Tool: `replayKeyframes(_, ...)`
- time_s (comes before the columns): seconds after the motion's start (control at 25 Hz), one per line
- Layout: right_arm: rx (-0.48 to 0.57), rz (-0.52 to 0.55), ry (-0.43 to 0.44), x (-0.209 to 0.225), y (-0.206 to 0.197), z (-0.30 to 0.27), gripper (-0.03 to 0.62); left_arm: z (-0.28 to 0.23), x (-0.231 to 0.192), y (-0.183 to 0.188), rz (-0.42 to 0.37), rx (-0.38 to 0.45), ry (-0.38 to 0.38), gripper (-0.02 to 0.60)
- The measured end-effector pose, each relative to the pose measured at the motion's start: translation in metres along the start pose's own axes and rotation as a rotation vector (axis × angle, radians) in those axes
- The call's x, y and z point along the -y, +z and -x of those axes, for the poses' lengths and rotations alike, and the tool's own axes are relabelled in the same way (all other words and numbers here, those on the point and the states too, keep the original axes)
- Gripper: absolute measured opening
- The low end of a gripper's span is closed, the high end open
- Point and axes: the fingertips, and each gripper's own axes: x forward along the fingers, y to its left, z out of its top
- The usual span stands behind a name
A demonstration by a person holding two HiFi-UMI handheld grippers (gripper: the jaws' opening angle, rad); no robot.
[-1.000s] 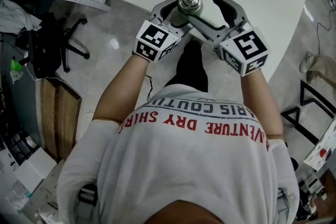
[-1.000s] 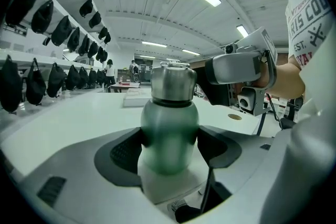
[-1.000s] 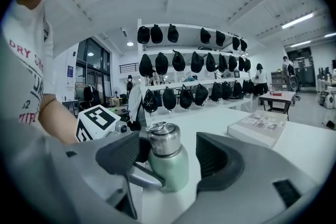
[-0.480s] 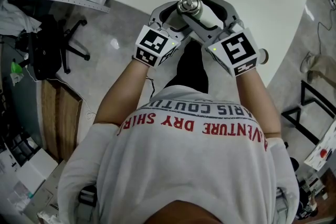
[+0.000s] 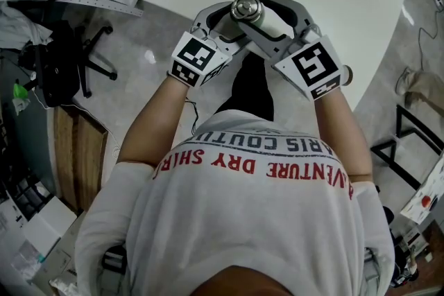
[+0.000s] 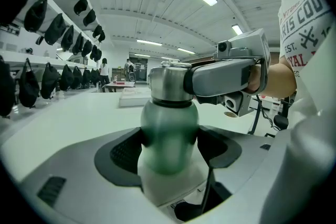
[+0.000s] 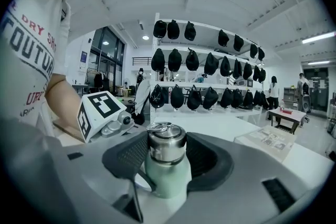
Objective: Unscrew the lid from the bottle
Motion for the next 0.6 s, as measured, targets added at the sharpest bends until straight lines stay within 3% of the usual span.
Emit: replayKeyframes(0.6, -0.013, 0.064, 0.183, -0.0003, 0.0022, -0.0026, 0.232, -0.0010, -0.0008, -0.0037, -0.139, -0.113, -0.265, 0.348)
